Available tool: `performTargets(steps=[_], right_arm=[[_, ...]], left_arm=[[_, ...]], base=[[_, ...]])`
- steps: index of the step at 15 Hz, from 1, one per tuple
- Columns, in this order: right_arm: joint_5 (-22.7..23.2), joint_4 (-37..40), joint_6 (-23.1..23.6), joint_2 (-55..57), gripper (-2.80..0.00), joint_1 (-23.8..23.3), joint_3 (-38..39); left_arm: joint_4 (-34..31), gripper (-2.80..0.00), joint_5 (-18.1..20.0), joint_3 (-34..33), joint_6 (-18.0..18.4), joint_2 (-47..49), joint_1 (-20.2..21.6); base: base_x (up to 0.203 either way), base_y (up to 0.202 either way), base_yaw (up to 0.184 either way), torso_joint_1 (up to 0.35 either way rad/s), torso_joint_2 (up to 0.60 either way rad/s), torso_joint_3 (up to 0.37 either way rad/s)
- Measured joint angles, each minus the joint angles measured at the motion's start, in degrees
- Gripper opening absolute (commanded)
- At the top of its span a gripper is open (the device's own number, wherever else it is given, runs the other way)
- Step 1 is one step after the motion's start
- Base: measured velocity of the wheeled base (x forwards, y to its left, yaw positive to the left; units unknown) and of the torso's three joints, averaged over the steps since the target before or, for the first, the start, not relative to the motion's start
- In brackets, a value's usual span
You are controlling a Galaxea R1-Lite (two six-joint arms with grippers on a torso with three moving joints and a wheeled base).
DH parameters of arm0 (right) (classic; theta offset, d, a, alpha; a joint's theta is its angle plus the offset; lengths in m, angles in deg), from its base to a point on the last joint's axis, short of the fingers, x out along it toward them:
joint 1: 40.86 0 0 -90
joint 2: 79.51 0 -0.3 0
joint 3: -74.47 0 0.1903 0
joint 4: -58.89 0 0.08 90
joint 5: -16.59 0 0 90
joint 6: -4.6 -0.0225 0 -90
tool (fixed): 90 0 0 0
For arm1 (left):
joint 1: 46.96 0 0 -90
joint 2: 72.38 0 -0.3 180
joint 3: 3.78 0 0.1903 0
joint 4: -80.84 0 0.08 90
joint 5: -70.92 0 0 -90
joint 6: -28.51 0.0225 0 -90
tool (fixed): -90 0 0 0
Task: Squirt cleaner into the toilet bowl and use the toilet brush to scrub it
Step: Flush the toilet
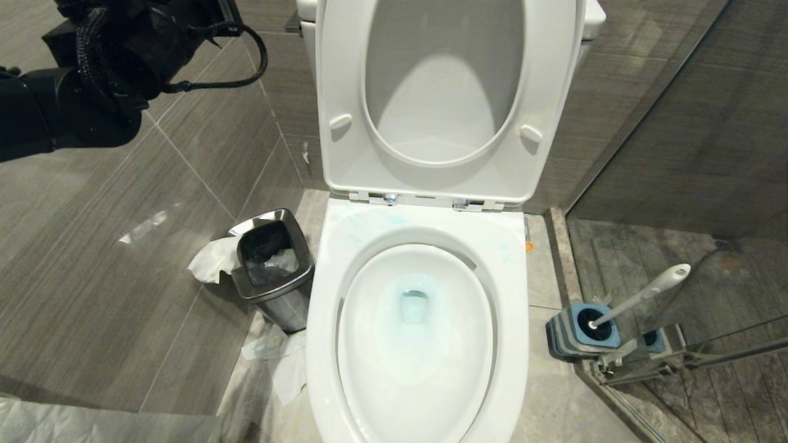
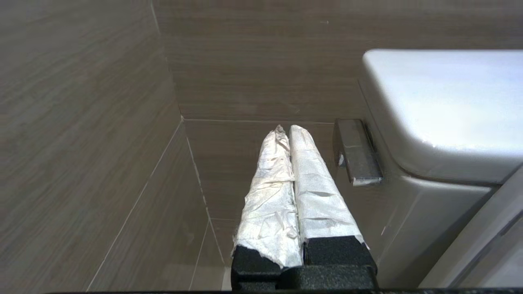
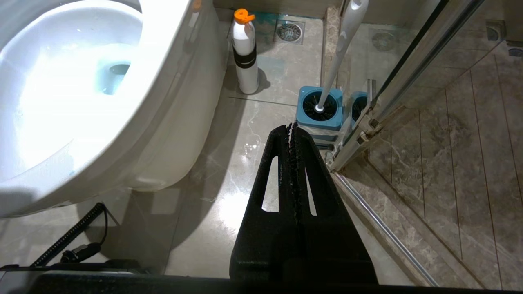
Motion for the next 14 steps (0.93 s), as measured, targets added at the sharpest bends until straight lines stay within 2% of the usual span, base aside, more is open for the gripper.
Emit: performTargets(steps=[8, 14], right_arm=[[0.02, 0.0, 0.0, 0.0, -2.8, 0.0, 0.0], [0.0, -0.02, -0.01, 0.0, -2.8, 0.0, 0.0]], left_arm=[[9.7, -2.8, -1.96, -0.01, 1.43, -0.33, -3.55], [11.32, -2.8, -2.63, -0.01, 2.55, -1.44, -4.14]], base=[[0.0, 0.0, 0.0, 0.002, 0.0, -0.178], [0.0, 0.0, 0.0, 0.001, 0.0, -0.172]])
